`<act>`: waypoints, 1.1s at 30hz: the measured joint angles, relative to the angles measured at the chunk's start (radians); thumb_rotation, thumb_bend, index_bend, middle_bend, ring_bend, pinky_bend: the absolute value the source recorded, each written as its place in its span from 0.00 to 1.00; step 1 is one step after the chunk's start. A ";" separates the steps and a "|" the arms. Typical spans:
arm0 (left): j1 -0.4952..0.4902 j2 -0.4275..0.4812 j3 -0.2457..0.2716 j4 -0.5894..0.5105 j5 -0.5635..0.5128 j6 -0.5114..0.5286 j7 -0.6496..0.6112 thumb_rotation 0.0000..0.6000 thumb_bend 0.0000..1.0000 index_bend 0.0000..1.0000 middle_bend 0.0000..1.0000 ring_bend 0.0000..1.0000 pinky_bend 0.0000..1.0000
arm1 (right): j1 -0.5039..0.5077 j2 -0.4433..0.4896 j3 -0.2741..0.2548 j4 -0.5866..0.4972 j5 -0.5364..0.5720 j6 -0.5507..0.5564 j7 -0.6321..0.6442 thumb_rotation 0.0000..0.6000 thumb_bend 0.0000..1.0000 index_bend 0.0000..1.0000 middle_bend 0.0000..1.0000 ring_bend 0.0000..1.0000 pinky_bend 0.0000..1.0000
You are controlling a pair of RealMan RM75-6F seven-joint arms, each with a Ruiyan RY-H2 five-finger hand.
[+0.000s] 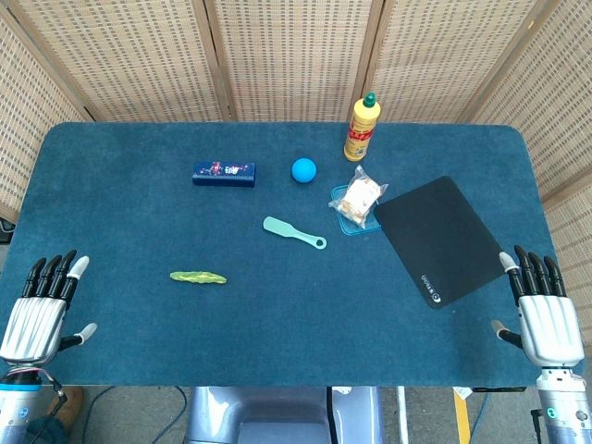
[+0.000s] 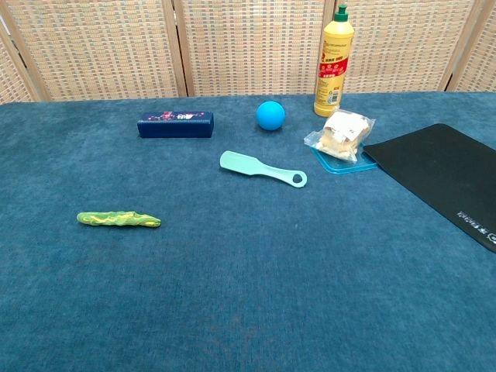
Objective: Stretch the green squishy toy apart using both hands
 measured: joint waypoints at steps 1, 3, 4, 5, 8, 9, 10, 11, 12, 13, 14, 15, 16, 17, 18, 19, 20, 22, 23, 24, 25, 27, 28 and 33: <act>0.000 0.001 -0.001 0.000 -0.001 -0.001 -0.001 1.00 0.00 0.00 0.00 0.00 0.00 | 0.000 0.000 0.000 0.000 0.001 -0.001 0.000 1.00 0.00 0.00 0.00 0.00 0.00; -0.001 0.002 -0.001 -0.002 -0.003 -0.003 -0.003 1.00 0.00 0.00 0.00 0.00 0.00 | 0.001 -0.001 0.000 0.002 0.004 -0.004 0.000 1.00 0.00 0.00 0.00 0.00 0.00; -0.001 0.002 -0.001 -0.002 -0.003 -0.004 -0.004 1.00 0.00 0.00 0.00 0.00 0.00 | 0.002 -0.001 0.000 0.002 0.005 -0.004 -0.001 1.00 0.00 0.00 0.00 0.00 0.00; -0.002 0.002 -0.001 -0.002 -0.004 -0.006 -0.004 1.00 0.00 0.00 0.00 0.00 0.00 | 0.002 -0.002 0.000 0.002 0.005 -0.004 -0.001 1.00 0.00 0.00 0.00 0.00 0.00; -0.003 0.002 0.000 -0.001 -0.006 -0.013 -0.005 1.00 0.00 0.00 0.00 0.00 0.00 | 0.002 -0.002 -0.001 0.003 0.005 -0.005 -0.001 1.00 0.00 0.00 0.00 0.00 0.00; -0.004 0.002 0.000 -0.001 -0.008 -0.016 -0.007 1.00 0.00 0.00 0.00 0.00 0.00 | 0.002 -0.002 -0.001 0.003 0.005 -0.006 -0.001 1.00 0.00 0.00 0.00 0.00 0.00; -0.006 0.001 -0.001 0.001 -0.010 -0.020 -0.009 1.00 0.00 0.00 0.00 0.00 0.00 | 0.003 -0.003 -0.001 0.002 0.006 -0.006 -0.001 1.00 0.00 0.00 0.00 0.00 0.00; -0.010 -0.001 -0.003 0.004 -0.015 -0.029 -0.013 1.00 0.00 0.00 0.00 0.00 0.00 | 0.004 -0.003 0.000 0.001 0.006 -0.007 -0.001 1.00 0.00 0.00 0.00 0.00 0.00; -0.015 -0.003 -0.005 0.009 -0.018 -0.038 -0.019 1.00 0.01 0.00 0.00 0.00 0.00 | 0.004 -0.003 0.000 -0.001 0.006 -0.007 -0.001 1.00 0.00 0.00 0.00 0.00 0.00; -0.023 -0.006 -0.008 0.016 -0.023 -0.051 -0.030 1.00 0.02 0.00 0.00 0.00 0.00 | 0.004 -0.002 0.001 -0.002 0.007 -0.007 0.000 1.00 0.00 0.00 0.00 0.00 0.00; -0.038 -0.012 -0.015 0.029 -0.031 -0.077 -0.054 1.00 0.04 0.01 0.00 0.00 0.00 | 0.005 -0.002 0.001 -0.002 0.008 -0.008 0.003 1.00 0.00 0.00 0.00 0.00 0.00; -0.051 -0.017 -0.021 0.043 -0.039 -0.101 -0.077 1.00 0.08 0.03 0.00 0.00 0.00 | 0.005 -0.001 0.001 -0.003 0.009 -0.009 0.004 1.00 0.00 0.00 0.00 0.00 0.00; -0.066 -0.023 -0.027 0.060 -0.047 -0.127 -0.102 1.00 0.12 0.06 0.00 0.00 0.00 | 0.005 0.000 0.001 -0.003 0.010 -0.010 0.006 1.00 0.00 0.00 0.00 0.00 0.00; -0.088 -0.033 -0.036 0.085 -0.058 -0.166 -0.135 1.00 0.17 0.11 0.00 0.00 0.00 | 0.005 0.001 0.002 -0.003 0.012 -0.010 0.009 1.00 0.00 0.00 0.00 0.00 0.00; -0.106 -0.041 -0.042 0.103 -0.067 -0.195 -0.156 1.00 0.21 0.16 0.00 0.00 0.00 | 0.005 0.002 0.002 -0.002 0.015 -0.011 0.012 1.00 0.00 0.00 0.00 0.00 0.00; -0.125 -0.049 -0.050 0.121 -0.077 -0.225 -0.172 1.00 0.23 0.18 0.00 0.00 0.00 | 0.005 0.002 0.003 -0.002 0.018 -0.012 0.013 1.00 0.00 0.00 0.00 0.00 0.00; -0.150 -0.061 -0.059 0.144 -0.092 -0.265 -0.186 1.00 0.23 0.19 0.00 0.00 0.00 | 0.006 0.003 0.005 0.000 0.022 -0.014 0.014 1.00 0.00 0.00 0.00 0.00 0.00; -0.188 -0.082 -0.074 0.175 -0.120 -0.324 -0.191 1.00 0.23 0.22 0.00 0.00 0.00 | 0.008 0.002 0.007 0.002 0.031 -0.021 0.015 1.00 0.00 0.00 0.00 0.00 0.00; -0.215 -0.099 -0.086 0.197 -0.147 -0.366 -0.183 1.00 0.23 0.24 0.00 0.00 0.00 | 0.011 0.002 0.009 0.003 0.038 -0.027 0.015 1.00 0.00 0.00 0.00 0.00 0.00; -0.236 -0.114 -0.094 0.213 -0.171 -0.395 -0.173 1.00 0.23 0.26 0.00 0.00 0.00 | 0.013 0.001 0.010 0.004 0.043 -0.030 0.015 1.00 0.00 0.00 0.00 0.00 0.00; -0.256 -0.129 -0.103 0.231 -0.196 -0.422 -0.161 1.00 0.24 0.27 0.00 0.00 0.00 | 0.014 0.001 0.011 0.005 0.046 -0.033 0.015 1.00 0.00 0.00 0.00 0.00 0.00; -0.301 -0.168 -0.119 0.272 -0.252 -0.477 -0.124 1.00 0.24 0.31 0.00 0.00 0.00 | 0.017 -0.001 0.012 0.008 0.052 -0.037 0.014 1.00 0.00 0.00 0.00 0.00 0.00; -0.318 -0.185 -0.124 0.289 -0.273 -0.496 -0.106 1.00 0.24 0.32 0.00 0.00 0.00 | 0.017 -0.001 0.012 0.009 0.054 -0.039 0.014 1.00 0.00 0.00 0.00 0.00 0.00; -0.372 -0.248 -0.137 0.344 -0.364 -0.561 -0.046 1.00 0.30 0.34 0.00 0.00 0.00 | 0.024 -0.004 0.013 0.016 0.067 -0.054 0.017 1.00 0.00 0.00 0.00 0.00 0.00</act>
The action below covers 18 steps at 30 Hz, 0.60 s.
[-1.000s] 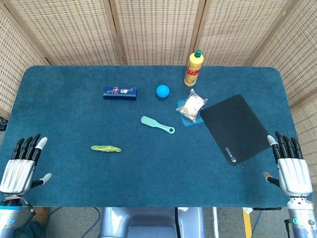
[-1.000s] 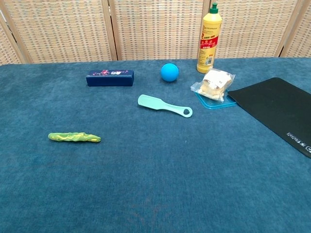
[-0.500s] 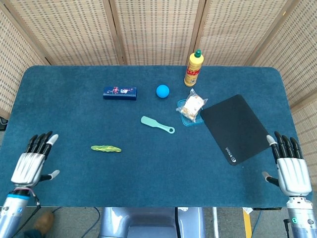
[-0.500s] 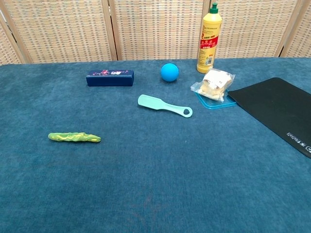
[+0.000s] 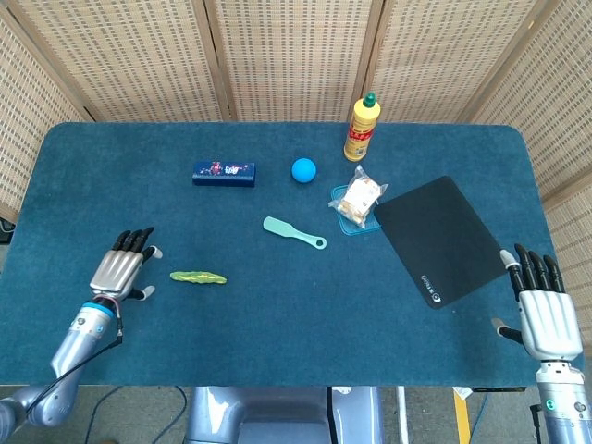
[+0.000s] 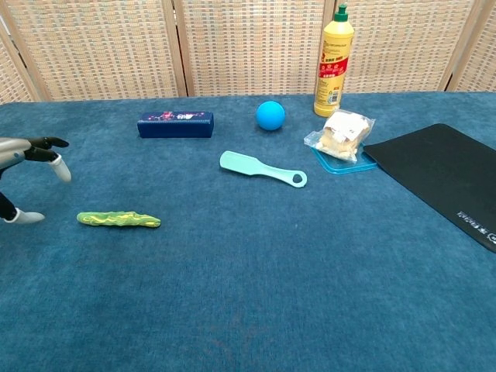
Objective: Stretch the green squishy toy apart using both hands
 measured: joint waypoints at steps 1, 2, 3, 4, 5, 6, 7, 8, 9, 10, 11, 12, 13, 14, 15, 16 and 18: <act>-0.005 -0.006 -0.001 0.004 -0.014 -0.006 0.008 1.00 0.30 0.34 0.00 0.00 0.00 | 0.002 -0.001 0.000 0.002 0.002 -0.002 0.000 1.00 0.00 0.00 0.00 0.00 0.00; -0.013 -0.014 -0.001 0.008 -0.032 -0.013 0.022 1.00 0.30 0.35 0.00 0.00 0.00 | 0.003 -0.001 0.000 0.003 0.003 -0.005 0.000 1.00 0.00 0.00 0.00 0.00 0.00; -0.018 -0.021 -0.001 0.010 -0.044 -0.018 0.032 1.00 0.30 0.37 0.00 0.00 0.00 | 0.004 -0.002 0.000 0.004 0.005 -0.007 0.000 1.00 0.00 0.00 0.00 0.00 0.00; -0.023 -0.026 -0.001 0.011 -0.054 -0.020 0.041 1.00 0.30 0.38 0.00 0.00 0.00 | 0.005 -0.002 0.000 0.004 0.006 -0.009 0.001 1.00 0.00 0.00 0.00 0.00 0.00; -0.029 -0.032 -0.001 0.011 -0.064 -0.021 0.052 1.00 0.30 0.39 0.00 0.00 0.00 | 0.006 -0.003 0.000 0.005 0.008 -0.011 0.001 1.00 0.00 0.00 0.00 0.00 0.00; -0.033 -0.035 0.000 0.012 -0.070 -0.022 0.059 1.00 0.30 0.39 0.00 0.00 0.00 | 0.007 -0.003 0.000 0.006 0.009 -0.013 0.002 1.00 0.00 0.00 0.00 0.00 0.00; -0.036 -0.038 0.000 0.012 -0.074 -0.021 0.064 1.00 0.31 0.39 0.00 0.00 0.00 | 0.008 -0.003 0.000 0.006 0.010 -0.014 0.002 1.00 0.00 0.00 0.00 0.00 0.00; -0.039 -0.042 0.001 0.013 -0.079 -0.020 0.071 1.00 0.33 0.39 0.00 0.00 0.00 | 0.009 -0.003 0.001 0.007 0.012 -0.015 0.003 1.00 0.00 0.00 0.00 0.00 0.00; -0.042 -0.045 0.001 0.014 -0.083 -0.019 0.077 1.00 0.35 0.39 0.00 0.00 0.00 | 0.010 -0.003 0.001 0.007 0.013 -0.016 0.004 1.00 0.00 0.00 0.00 0.00 0.00; -0.045 -0.048 0.001 0.015 -0.088 -0.018 0.082 1.00 0.37 0.39 0.00 0.00 0.00 | 0.010 -0.003 0.002 0.007 0.014 -0.017 0.005 1.00 0.00 0.00 0.00 0.00 0.00; -0.050 -0.053 0.001 0.017 -0.094 -0.017 0.087 1.00 0.37 0.39 0.00 0.00 0.00 | 0.011 -0.003 0.002 0.007 0.016 -0.018 0.006 1.00 0.00 0.00 0.00 0.00 0.00; -0.053 -0.057 0.001 0.019 -0.099 -0.018 0.091 1.00 0.37 0.39 0.00 0.00 0.00 | 0.011 -0.002 0.002 0.007 0.016 -0.019 0.007 1.00 0.00 0.00 0.00 0.00 0.00; -0.056 -0.060 0.001 0.020 -0.103 -0.019 0.094 1.00 0.37 0.39 0.00 0.00 0.00 | 0.011 -0.002 0.002 0.008 0.017 -0.019 0.008 1.00 0.00 0.00 0.00 0.00 0.00; -0.060 -0.067 0.002 0.024 -0.108 -0.021 0.100 1.00 0.37 0.39 0.00 0.00 0.00 | 0.012 -0.001 0.002 0.008 0.018 -0.020 0.009 1.00 0.00 0.00 0.00 0.00 0.00; -0.063 -0.072 0.004 0.027 -0.111 -0.022 0.106 1.00 0.37 0.39 0.00 0.00 0.00 | 0.012 -0.001 0.002 0.009 0.019 -0.020 0.010 1.00 0.00 0.00 0.00 0.00 0.00; -0.066 -0.079 0.006 0.030 -0.115 -0.023 0.111 1.00 0.37 0.39 0.00 0.00 0.00 | 0.012 -0.001 0.002 0.009 0.019 -0.021 0.012 1.00 0.00 0.00 0.00 0.00 0.00; -0.072 -0.095 0.011 0.038 -0.124 -0.025 0.122 1.00 0.37 0.40 0.00 0.00 0.00 | 0.013 0.001 0.002 0.010 0.022 -0.023 0.017 1.00 0.00 0.00 0.00 0.00 0.00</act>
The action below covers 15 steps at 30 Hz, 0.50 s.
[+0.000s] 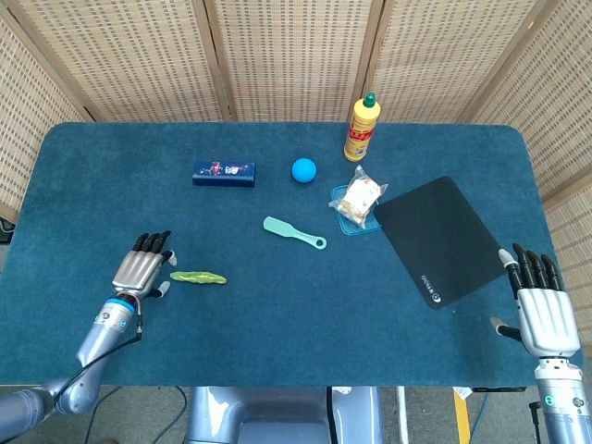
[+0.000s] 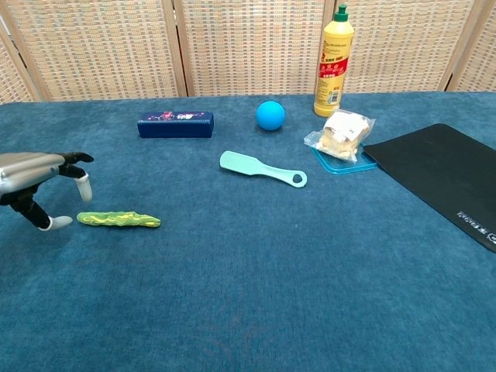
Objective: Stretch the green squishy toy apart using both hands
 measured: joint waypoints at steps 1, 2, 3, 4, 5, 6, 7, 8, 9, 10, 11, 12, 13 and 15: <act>-0.003 -0.008 0.002 0.004 -0.004 -0.001 0.003 1.00 0.37 0.40 0.00 0.00 0.00 | 0.000 0.000 0.000 0.000 0.001 -0.001 0.001 1.00 0.00 0.00 0.00 0.00 0.00; -0.007 -0.018 0.005 0.009 -0.009 -0.002 0.007 1.00 0.37 0.40 0.00 0.00 0.00 | 0.001 0.001 0.000 0.001 0.002 -0.001 0.004 1.00 0.00 0.00 0.00 0.00 0.00; -0.010 -0.026 0.007 0.014 -0.011 -0.003 0.010 1.00 0.37 0.40 0.00 0.00 0.00 | 0.001 0.002 0.001 0.001 0.004 -0.002 0.006 1.00 0.00 0.00 0.00 0.00 0.00; -0.013 -0.034 0.008 0.018 -0.013 -0.002 0.013 1.00 0.37 0.40 0.00 0.00 0.00 | 0.001 0.002 0.001 0.002 0.006 -0.003 0.008 1.00 0.00 0.00 0.00 0.00 0.00; -0.016 -0.046 0.010 0.025 -0.015 0.000 0.018 1.00 0.37 0.40 0.00 0.00 0.00 | 0.002 0.003 0.002 0.003 0.008 -0.004 0.012 1.00 0.00 0.00 0.00 0.00 0.00; -0.019 -0.054 0.012 0.031 -0.016 0.004 0.022 1.00 0.37 0.41 0.00 0.00 0.00 | 0.002 0.004 0.002 0.004 0.009 -0.006 0.014 1.00 0.00 0.00 0.00 0.00 0.00; -0.021 -0.062 0.013 0.037 -0.017 0.008 0.026 1.00 0.37 0.42 0.00 0.00 0.00 | 0.003 0.004 0.002 0.004 0.009 -0.007 0.016 1.00 0.00 0.00 0.00 0.00 0.00; -0.023 -0.070 0.014 0.043 -0.019 0.015 0.029 1.00 0.37 0.42 0.00 0.00 0.00 | 0.004 0.005 0.002 0.004 0.008 -0.008 0.019 1.00 0.00 0.00 0.00 0.00 0.00; -0.023 -0.077 0.015 0.046 -0.020 0.021 0.031 1.00 0.37 0.43 0.00 0.00 0.00 | 0.004 0.005 0.001 0.005 0.006 -0.008 0.022 1.00 0.00 0.00 0.00 0.00 0.00; -0.024 -0.083 0.016 0.049 -0.021 0.026 0.033 1.00 0.37 0.43 0.00 0.00 0.00 | 0.004 0.006 0.001 0.006 0.003 -0.008 0.024 1.00 0.00 0.00 0.00 0.00 0.00; -0.025 -0.090 0.016 0.052 -0.023 0.032 0.034 1.00 0.37 0.43 0.00 0.00 0.00 | 0.005 0.006 0.000 0.008 0.001 -0.008 0.026 1.00 0.00 0.00 0.00 0.00 0.00; -0.026 -0.096 0.016 0.055 -0.025 0.035 0.035 1.00 0.37 0.43 0.00 0.00 0.00 | 0.006 0.006 0.000 0.009 0.002 -0.009 0.027 1.00 0.00 0.00 0.00 0.00 0.00; -0.027 -0.100 0.015 0.058 -0.026 0.039 0.035 1.00 0.37 0.43 0.00 0.00 0.00 | 0.006 0.005 0.000 0.009 0.003 -0.009 0.027 1.00 0.00 0.00 0.00 0.00 0.00; -0.029 -0.109 0.015 0.064 -0.027 0.046 0.035 1.00 0.37 0.44 0.00 0.00 0.00 | 0.007 0.006 0.000 0.011 0.007 -0.011 0.029 1.00 0.00 0.00 0.00 0.00 0.00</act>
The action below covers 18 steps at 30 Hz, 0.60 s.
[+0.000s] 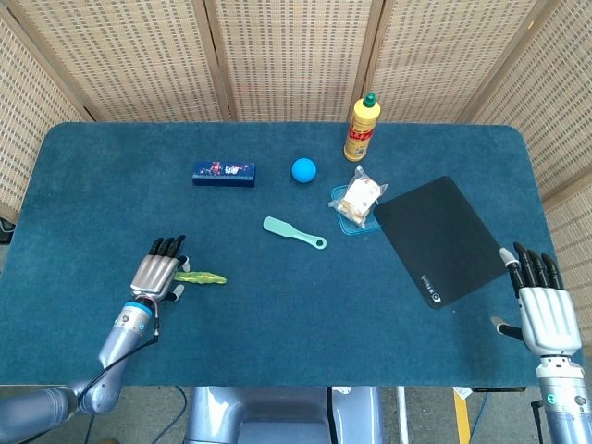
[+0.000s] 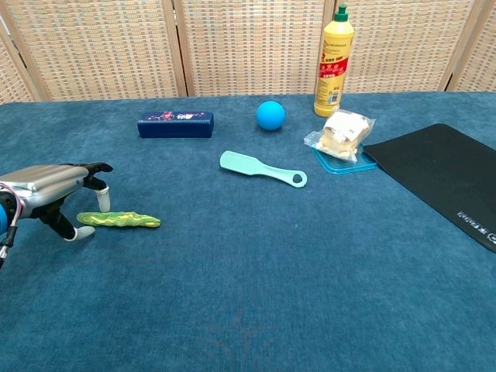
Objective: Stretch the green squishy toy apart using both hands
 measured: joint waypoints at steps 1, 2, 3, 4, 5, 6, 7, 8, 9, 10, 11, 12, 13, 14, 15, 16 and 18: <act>-0.001 -0.002 0.000 0.002 0.000 0.003 0.000 1.00 0.37 0.45 0.00 0.00 0.00 | 0.000 0.000 0.000 0.001 0.001 0.000 0.001 1.00 0.00 0.00 0.00 0.00 0.00; -0.001 -0.004 0.001 0.003 0.000 0.005 0.000 1.00 0.37 0.46 0.00 0.00 0.00 | 0.001 0.000 0.000 0.001 0.001 0.000 0.001 1.00 0.00 0.00 0.00 0.00 0.00; -0.001 -0.005 0.001 0.005 0.000 0.008 0.001 1.00 0.37 0.47 0.00 0.00 0.00 | 0.001 0.000 0.000 0.001 0.001 0.000 0.000 1.00 0.00 0.00 0.00 0.00 0.00; -0.001 -0.007 0.002 0.006 0.000 0.010 0.001 1.00 0.37 0.47 0.00 0.00 0.00 | 0.001 0.000 0.000 0.000 0.001 0.000 0.000 1.00 0.00 0.00 0.00 0.00 0.00; 0.000 -0.009 0.002 0.007 -0.001 0.014 0.001 1.00 0.37 0.48 0.00 0.00 0.00 | 0.001 0.000 -0.001 0.000 0.001 0.000 0.000 1.00 0.00 0.00 0.00 0.00 0.00; 0.000 -0.011 0.002 0.008 -0.001 0.016 0.001 1.00 0.37 0.48 0.00 0.00 0.00 | 0.001 0.000 -0.001 0.000 0.001 -0.001 -0.001 1.00 0.00 0.00 0.00 0.00 0.00; 0.000 -0.012 0.003 0.008 -0.002 0.018 0.000 1.00 0.37 0.49 0.00 0.00 0.00 | 0.002 0.000 -0.001 0.000 0.001 -0.001 -0.001 1.00 0.00 0.00 0.00 0.00 0.00; 0.000 -0.014 0.003 0.011 -0.002 0.021 0.000 1.00 0.37 0.50 0.00 0.00 0.00 | 0.002 0.000 -0.002 0.000 0.001 -0.001 -0.002 1.00 0.00 0.00 0.00 0.00 0.00; 0.001 -0.016 0.004 0.013 -0.003 0.022 0.001 1.00 0.37 0.50 0.00 0.00 0.00 | 0.002 -0.001 -0.002 0.000 0.001 -0.001 -0.003 1.00 0.00 0.00 0.00 0.00 0.00; 0.000 -0.018 0.004 0.015 -0.005 0.024 0.003 1.00 0.37 0.51 0.00 0.00 0.00 | 0.003 -0.001 -0.002 0.000 0.002 -0.001 -0.003 1.00 0.00 0.00 0.00 0.00 0.00; 0.000 -0.021 0.004 0.018 -0.009 0.025 0.007 1.00 0.37 0.51 0.00 0.00 0.00 | 0.003 -0.001 -0.002 0.000 0.002 -0.001 -0.004 1.00 0.00 0.00 0.00 0.00 0.00; 0.000 -0.023 0.004 0.020 -0.012 0.025 0.009 1.00 0.37 0.51 0.00 0.00 0.00 | 0.003 -0.001 -0.002 0.000 0.002 -0.001 -0.005 1.00 0.00 0.01 0.00 0.00 0.00; 0.000 -0.025 0.004 0.022 -0.015 0.025 0.011 1.00 0.37 0.51 0.00 0.00 0.00 | 0.003 -0.001 -0.002 0.000 0.002 0.000 -0.005 1.00 0.00 0.01 0.00 0.00 0.00; -0.001 -0.027 0.004 0.024 -0.019 0.026 0.015 1.00 0.37 0.51 0.00 0.00 0.00 | 0.003 -0.002 -0.003 0.000 0.002 0.000 -0.005 1.00 0.00 0.01 0.00 0.00 0.00; -0.002 -0.029 0.004 0.026 -0.022 0.026 0.017 1.00 0.37 0.52 0.00 0.00 0.00 | 0.003 -0.002 -0.003 0.000 0.002 0.000 -0.005 1.00 0.00 0.01 0.00 0.00 0.00; -0.003 -0.030 0.004 0.028 -0.023 0.027 0.018 1.00 0.37 0.52 0.00 0.00 0.00 | 0.003 -0.002 -0.003 0.000 0.002 0.000 -0.004 1.00 0.00 0.01 0.00 0.00 0.00; -0.004 -0.031 0.004 0.029 -0.026 0.026 0.018 1.00 0.37 0.55 0.00 0.00 0.00 | 0.003 -0.002 -0.003 0.000 0.002 0.000 -0.003 1.00 0.00 0.01 0.00 0.00 0.00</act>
